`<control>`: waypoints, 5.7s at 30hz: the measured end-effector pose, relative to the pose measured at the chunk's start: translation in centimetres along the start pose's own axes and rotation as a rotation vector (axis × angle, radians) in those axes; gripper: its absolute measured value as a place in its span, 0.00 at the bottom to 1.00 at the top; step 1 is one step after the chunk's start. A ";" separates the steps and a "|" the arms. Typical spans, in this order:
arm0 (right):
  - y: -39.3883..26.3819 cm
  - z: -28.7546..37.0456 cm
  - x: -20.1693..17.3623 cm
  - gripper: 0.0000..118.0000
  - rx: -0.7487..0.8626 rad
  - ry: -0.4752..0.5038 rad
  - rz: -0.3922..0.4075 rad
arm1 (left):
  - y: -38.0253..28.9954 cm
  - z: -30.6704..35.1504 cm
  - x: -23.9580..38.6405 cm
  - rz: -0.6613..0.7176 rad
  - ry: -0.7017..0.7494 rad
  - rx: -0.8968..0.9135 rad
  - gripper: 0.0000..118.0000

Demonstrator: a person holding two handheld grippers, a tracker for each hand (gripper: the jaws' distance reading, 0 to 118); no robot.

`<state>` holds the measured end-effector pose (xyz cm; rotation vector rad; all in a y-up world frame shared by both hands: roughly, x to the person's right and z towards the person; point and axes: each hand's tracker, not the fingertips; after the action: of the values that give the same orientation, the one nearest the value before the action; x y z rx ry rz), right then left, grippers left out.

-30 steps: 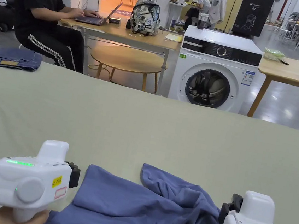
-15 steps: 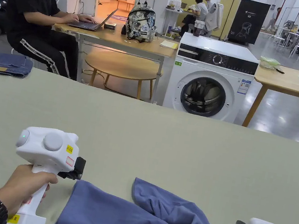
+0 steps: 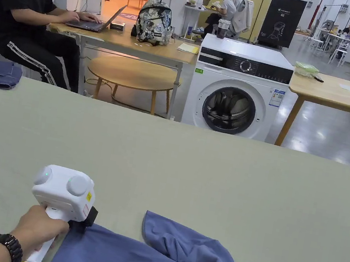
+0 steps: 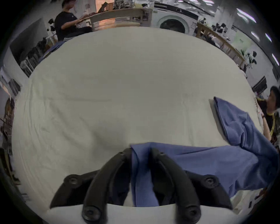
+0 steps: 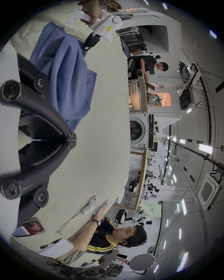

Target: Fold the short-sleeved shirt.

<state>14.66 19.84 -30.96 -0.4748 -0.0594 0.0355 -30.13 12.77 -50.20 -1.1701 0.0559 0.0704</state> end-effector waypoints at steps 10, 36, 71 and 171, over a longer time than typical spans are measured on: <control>0.8 -1.5 2.1 0.00 -0.039 0.005 -0.024 | -1.4 3.9 1.8 -0.054 -0.096 0.147 0.01; 0.3 -14.0 4.0 0.05 -0.618 0.107 -0.079 | -11.0 14.3 -0.9 0.008 -0.144 0.319 0.01; 28.7 0.8 6.1 0.05 0.201 -0.092 0.027 | -0.4 36.4 -13.7 0.163 0.103 0.685 0.01; 1.1 9.5 -8.9 0.00 0.219 0.209 -0.013 | -24.0 23.5 4.3 -0.006 0.068 0.891 0.00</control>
<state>5.14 24.71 -23.42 -0.2570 0.1459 -0.0200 -23.63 25.17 -19.36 -0.2821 0.1286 -0.0037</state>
